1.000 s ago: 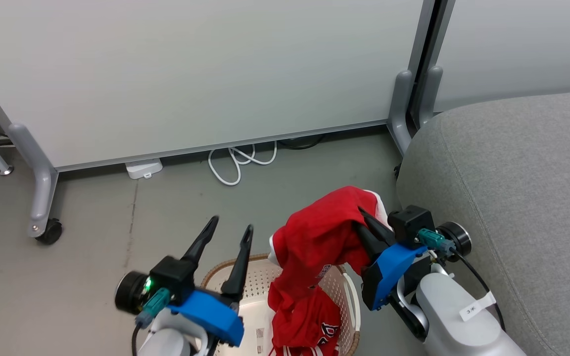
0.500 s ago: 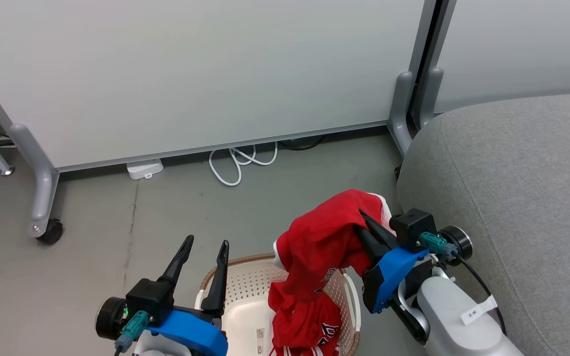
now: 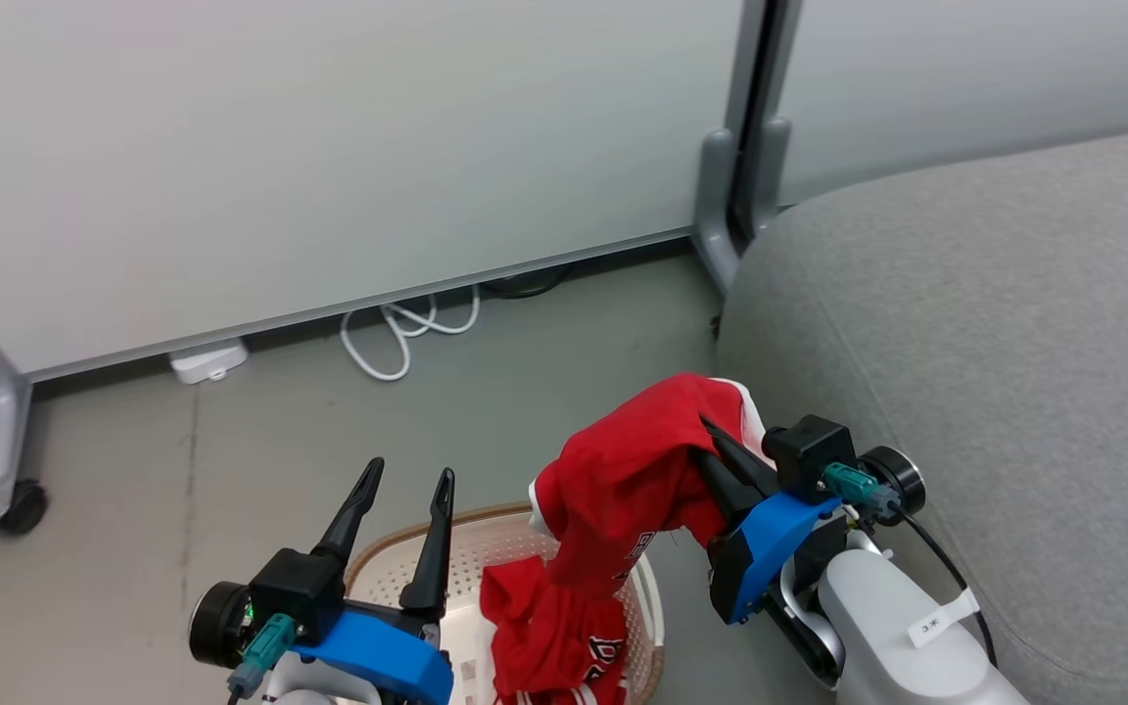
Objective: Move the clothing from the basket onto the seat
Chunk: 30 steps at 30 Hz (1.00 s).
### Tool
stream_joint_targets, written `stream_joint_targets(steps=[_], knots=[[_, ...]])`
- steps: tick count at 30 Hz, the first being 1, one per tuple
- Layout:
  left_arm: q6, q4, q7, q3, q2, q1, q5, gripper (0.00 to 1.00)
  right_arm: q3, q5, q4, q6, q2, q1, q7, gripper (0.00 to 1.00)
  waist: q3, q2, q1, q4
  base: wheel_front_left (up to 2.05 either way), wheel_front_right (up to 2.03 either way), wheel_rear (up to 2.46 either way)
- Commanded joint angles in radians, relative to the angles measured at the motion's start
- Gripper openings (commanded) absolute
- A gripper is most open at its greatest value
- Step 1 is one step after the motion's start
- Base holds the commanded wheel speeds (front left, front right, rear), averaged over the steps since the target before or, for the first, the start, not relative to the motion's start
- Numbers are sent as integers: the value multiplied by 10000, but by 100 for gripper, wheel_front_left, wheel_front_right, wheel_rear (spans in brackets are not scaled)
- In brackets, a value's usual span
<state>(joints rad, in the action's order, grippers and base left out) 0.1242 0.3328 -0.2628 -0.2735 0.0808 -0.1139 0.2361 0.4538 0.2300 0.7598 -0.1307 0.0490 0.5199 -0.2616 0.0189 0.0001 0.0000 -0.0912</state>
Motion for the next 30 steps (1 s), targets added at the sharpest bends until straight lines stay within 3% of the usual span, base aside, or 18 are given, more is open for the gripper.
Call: stream_joint_targets(steps=[1, 15, 30], knots=[[65, -58, -31, 39, -26, 17, -22, 100, 21, 21, -57, -1, 25, -35, -49, 0, 38, -1, 0, -377, 0, 0, 0], [65, -146, -31, 64, -9, -283, -159, 100, -186, -52, -311, -1, 24, -15, -46, 0, 461, -1, 0, -2601, 0, 0, 0], [67, -168, -31, -92, 149, -388, -83, 100, -252, 36, -741, -1, 21, -394, -45, 0, 654, -1, 0, -4086, 0, 0, 0]])
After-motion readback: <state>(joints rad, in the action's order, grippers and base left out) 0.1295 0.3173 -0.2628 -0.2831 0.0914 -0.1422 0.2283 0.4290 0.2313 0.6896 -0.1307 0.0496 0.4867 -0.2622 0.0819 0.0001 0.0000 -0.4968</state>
